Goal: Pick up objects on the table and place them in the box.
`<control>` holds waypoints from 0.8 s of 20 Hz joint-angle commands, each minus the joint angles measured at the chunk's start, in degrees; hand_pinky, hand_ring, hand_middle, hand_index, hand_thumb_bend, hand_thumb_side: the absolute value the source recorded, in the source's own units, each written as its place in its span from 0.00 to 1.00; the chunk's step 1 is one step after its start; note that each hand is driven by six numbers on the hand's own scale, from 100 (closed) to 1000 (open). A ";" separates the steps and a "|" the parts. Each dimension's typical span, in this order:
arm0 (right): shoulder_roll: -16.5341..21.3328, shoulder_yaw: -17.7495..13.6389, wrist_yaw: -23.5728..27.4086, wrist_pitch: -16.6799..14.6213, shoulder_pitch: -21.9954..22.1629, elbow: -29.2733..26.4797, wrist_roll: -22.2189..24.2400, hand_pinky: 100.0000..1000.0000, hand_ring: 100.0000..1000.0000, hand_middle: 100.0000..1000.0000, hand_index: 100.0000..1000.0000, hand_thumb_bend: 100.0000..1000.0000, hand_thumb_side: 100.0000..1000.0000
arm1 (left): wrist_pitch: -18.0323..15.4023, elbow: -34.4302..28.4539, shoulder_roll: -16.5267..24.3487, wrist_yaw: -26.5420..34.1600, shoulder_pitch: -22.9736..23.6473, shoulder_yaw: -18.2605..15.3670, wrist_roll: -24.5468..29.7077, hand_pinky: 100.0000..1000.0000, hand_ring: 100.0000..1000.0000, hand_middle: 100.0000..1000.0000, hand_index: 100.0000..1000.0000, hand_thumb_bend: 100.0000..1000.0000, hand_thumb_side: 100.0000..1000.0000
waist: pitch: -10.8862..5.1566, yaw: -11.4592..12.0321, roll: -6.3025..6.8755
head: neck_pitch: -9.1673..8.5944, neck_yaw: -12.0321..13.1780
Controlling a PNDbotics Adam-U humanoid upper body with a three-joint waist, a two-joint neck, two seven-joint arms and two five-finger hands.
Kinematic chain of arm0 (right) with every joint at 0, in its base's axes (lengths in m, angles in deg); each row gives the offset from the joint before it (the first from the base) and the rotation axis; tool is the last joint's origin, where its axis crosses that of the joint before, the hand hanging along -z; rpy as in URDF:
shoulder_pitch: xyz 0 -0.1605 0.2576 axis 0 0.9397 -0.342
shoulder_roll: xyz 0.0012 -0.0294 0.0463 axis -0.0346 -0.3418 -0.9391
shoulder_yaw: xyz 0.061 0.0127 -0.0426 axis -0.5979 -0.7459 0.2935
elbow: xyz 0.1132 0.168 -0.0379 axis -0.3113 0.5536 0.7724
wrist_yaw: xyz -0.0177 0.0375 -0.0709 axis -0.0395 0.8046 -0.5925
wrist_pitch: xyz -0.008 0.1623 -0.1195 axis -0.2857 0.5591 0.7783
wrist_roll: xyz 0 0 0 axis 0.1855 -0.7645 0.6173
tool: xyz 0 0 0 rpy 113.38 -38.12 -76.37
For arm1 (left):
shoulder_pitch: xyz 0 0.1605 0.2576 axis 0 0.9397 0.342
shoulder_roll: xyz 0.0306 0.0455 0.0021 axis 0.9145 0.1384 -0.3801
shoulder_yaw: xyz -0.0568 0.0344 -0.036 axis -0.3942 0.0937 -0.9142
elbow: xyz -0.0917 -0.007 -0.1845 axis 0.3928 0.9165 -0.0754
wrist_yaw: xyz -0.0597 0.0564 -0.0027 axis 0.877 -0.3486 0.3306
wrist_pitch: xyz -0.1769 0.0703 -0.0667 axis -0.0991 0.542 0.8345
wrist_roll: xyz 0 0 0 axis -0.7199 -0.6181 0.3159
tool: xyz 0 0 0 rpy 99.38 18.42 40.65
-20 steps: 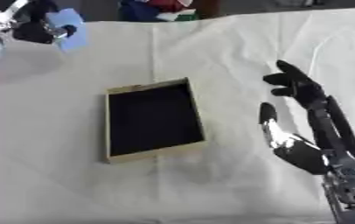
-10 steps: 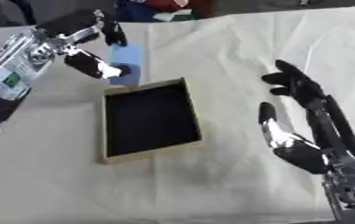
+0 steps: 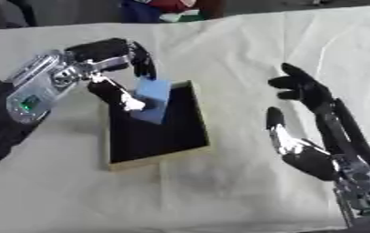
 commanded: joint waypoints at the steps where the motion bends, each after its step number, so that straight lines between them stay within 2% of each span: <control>1: 0.71 0.13 0.31 -0.13 -0.47 -0.24 0.94 0.74 0.82 0.74 0.97 0.00 0.50 | 1.05 -1.22 0.72 1.50 -0.49 -0.61 2.58 0.71 0.65 0.62 0.76 0.40 0.39 | -0.66 0.09 -0.09 | 0.27 -0.17; 3: 0.70 0.14 0.33 -0.26 -0.50 -0.22 1.40 0.74 0.82 0.74 0.97 0.00 0.50 | 1.69 -1.68 0.99 1.92 -0.25 -0.86 3.92 0.72 0.68 0.67 0.80 0.40 0.43 | -0.67 0.16 -0.13 | 0.27 -0.18; 5: 0.71 0.10 0.42 -0.34 -0.53 -0.26 1.68 0.74 0.82 0.74 0.97 0.00 0.50 | 2.11 -2.31 1.37 2.09 -0.05 -1.12 4.67 0.74 0.71 0.72 0.84 0.48 0.46 | -0.71 0.22 -0.16 | 0.27 -0.22; 7: 0.72 0.01 0.52 -0.31 -0.53 -0.28 1.72 0.74 0.82 0.74 0.97 0.00 0.50 | 2.32 -3.09 1.83 2.16 0.16 -1.39 5.22 0.75 0.72 0.73 0.85 0.50 0.47 | -0.74 0.25 -0.18 | 0.27 -0.27; 8: 0.71 -0.05 0.56 -0.27 -0.49 -0.27 1.70 0.74 0.82 0.74 0.97 0.00 0.50 | 2.44 -3.50 2.08 2.22 0.20 -1.59 5.35 0.75 0.72 0.73 0.86 0.54 0.51 | -0.77 0.32 -0.21 | 0.27 -0.31; 11: 0.64 -0.31 0.57 -0.11 -0.24 -0.24 1.40 0.74 0.82 0.74 0.97 0.00 0.50 | 3.09 -6.85 3.71 3.27 0.86 -4.39 3.70 0.74 0.71 0.72 0.85 0.54 0.55 | -0.89 0.81 -0.36 | 0.27 -0.47; 16: 0.48 -0.79 0.68 0.39 -0.04 -0.13 0.27 0.73 0.81 0.73 0.96 0.00 0.52 | 5.25 -14.31 5.61 5.62 3.91 -11.65 -0.80 0.72 0.69 0.70 0.83 0.54 0.61 | -0.98 1.90 -0.60 | 0.27 -0.95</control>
